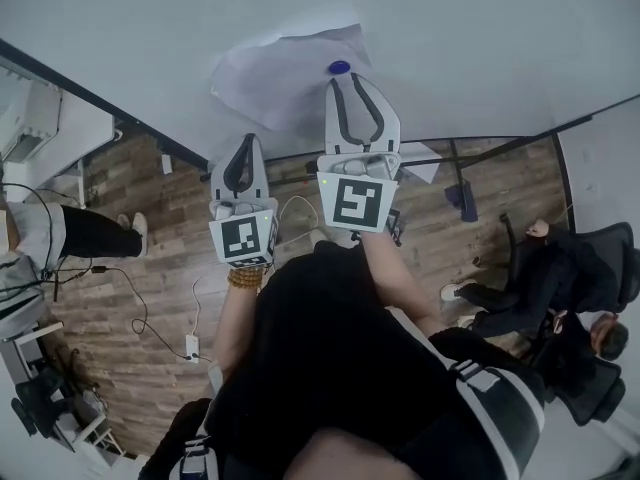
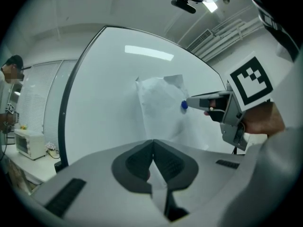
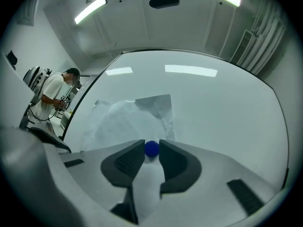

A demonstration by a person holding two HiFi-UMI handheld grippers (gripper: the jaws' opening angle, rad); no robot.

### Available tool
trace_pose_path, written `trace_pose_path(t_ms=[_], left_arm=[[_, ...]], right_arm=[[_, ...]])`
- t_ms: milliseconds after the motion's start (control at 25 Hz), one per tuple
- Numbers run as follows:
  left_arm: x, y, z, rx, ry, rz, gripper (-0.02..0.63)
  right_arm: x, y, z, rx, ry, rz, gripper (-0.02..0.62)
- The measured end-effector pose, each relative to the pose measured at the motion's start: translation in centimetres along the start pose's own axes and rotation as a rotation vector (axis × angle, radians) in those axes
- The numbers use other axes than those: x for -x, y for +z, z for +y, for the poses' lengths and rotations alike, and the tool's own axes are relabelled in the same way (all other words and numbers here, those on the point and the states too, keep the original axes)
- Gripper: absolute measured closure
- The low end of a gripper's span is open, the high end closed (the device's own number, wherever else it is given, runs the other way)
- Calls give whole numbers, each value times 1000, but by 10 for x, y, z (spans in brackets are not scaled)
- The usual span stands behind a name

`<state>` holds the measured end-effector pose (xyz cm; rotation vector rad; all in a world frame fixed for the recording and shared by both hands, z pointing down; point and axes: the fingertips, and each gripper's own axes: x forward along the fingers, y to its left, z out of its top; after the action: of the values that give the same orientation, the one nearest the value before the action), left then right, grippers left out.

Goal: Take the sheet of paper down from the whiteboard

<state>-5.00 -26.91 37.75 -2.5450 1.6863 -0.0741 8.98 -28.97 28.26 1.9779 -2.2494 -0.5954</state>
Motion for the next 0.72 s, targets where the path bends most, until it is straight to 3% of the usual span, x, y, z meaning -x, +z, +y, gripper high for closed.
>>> trace_pose_path(t_ms=[720], left_arm=[[-14, -13, 10, 15, 65, 28, 594]], right_arm=[[-15, -14, 3, 53, 33, 7, 472]])
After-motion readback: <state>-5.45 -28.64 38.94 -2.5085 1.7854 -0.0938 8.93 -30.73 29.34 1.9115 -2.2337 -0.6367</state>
